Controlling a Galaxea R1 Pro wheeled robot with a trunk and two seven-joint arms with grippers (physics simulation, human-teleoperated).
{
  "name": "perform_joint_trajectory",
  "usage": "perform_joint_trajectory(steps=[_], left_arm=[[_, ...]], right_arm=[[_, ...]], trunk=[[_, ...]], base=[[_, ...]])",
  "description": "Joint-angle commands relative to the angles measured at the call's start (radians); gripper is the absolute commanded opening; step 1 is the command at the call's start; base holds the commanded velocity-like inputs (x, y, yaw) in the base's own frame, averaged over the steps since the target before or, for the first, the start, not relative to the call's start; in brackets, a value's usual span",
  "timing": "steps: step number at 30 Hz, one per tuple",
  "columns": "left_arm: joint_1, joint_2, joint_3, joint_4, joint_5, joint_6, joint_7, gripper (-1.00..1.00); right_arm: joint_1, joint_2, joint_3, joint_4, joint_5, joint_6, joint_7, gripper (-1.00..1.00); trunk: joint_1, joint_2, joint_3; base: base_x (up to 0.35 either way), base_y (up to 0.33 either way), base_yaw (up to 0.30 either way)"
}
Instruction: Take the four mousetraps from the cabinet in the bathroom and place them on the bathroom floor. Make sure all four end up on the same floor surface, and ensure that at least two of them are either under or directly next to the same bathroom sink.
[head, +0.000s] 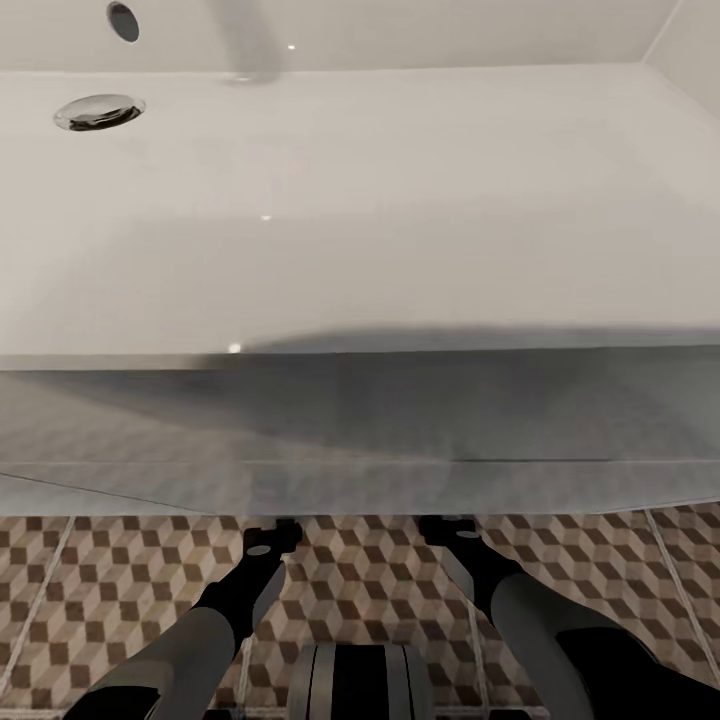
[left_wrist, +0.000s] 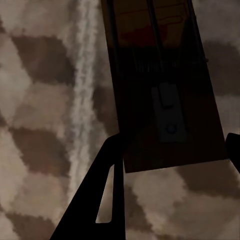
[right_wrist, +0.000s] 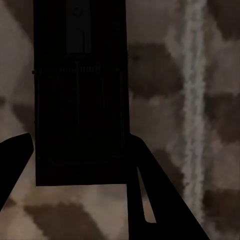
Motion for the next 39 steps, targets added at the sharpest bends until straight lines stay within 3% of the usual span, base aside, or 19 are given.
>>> perform_joint_trajectory(steps=[1,20,39], left_arm=[[0.000,-0.001,0.002,-0.002,-0.006,0.004,0.002,-1.00],[0.000,-0.015,0.001,-0.047,-0.007,0.002,0.002,-1.00],[0.000,-0.012,-0.004,-0.062,-0.006,0.004,-0.007,-1.00]], right_arm=[[0.000,0.000,0.004,-0.001,-0.005,0.003,-0.004,-1.00],[0.000,0.000,0.004,-0.001,-0.005,0.003,-0.004,-1.00],[0.000,0.002,0.004,-0.001,-0.005,0.003,-0.004,-1.00]], trunk=[[0.000,0.000,-0.001],[0.000,0.000,-0.001],[0.000,0.000,-0.001]], base=[[0.000,0.000,0.000],[0.000,0.000,0.000],[0.000,0.000,0.000]])
